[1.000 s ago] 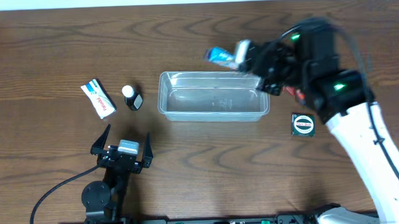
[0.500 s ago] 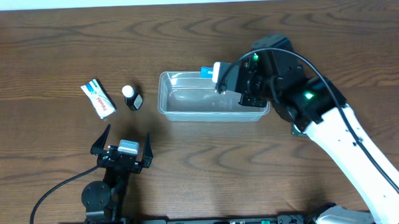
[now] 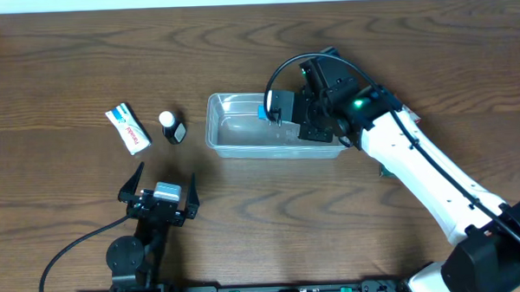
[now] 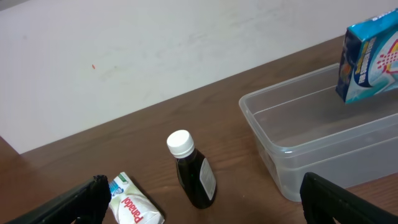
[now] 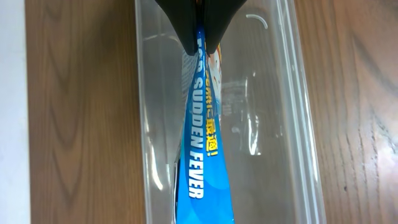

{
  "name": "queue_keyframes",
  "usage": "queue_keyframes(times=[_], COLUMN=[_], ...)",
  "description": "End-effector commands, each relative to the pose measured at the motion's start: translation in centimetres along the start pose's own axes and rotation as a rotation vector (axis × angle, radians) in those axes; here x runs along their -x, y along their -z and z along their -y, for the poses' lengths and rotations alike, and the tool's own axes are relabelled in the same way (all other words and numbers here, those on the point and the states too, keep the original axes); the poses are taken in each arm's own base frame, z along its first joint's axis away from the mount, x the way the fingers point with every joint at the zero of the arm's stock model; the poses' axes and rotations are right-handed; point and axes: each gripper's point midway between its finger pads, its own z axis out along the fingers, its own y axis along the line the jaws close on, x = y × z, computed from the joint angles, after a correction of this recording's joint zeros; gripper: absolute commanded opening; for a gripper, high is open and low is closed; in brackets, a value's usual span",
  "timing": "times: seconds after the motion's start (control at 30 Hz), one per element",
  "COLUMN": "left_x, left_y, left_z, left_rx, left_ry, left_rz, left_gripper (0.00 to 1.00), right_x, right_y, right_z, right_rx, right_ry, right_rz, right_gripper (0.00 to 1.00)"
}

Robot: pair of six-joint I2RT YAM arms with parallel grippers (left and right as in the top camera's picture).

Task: Pack container
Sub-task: 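Carry the blue box with right gripper into the clear container, then lower the blue box flat in the container and open right gripper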

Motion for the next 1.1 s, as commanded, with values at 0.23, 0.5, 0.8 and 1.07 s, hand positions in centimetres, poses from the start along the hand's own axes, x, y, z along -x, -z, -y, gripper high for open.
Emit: queue_keyframes(times=[0.23, 0.5, 0.8, 1.07], left_x=[-1.5, -1.5, -1.5, -1.5], left_y=[-0.1, -0.1, -0.1, -0.1], left_z=[0.5, 0.5, 0.5, 0.5], left_rx=[-0.016, -0.016, -0.016, -0.016], left_ry=[0.011, 0.011, 0.011, 0.011], left_rz=[-0.041, -0.041, -0.041, -0.041], left_gripper=[0.98, 0.98, 0.98, 0.98], right_x=[-0.5, -1.0, -2.9, -3.9], right_y=[-3.7, -6.0, -6.9, -6.8], right_z=[-1.3, -1.2, -0.4, 0.2], right_rx=[0.087, 0.099, 0.101, 0.096], right_ry=[0.043, 0.084, 0.106, 0.081], right_rz=[-0.022, -0.032, -0.065, -0.075], right_gripper=[0.01, 0.01, 0.01, 0.01])
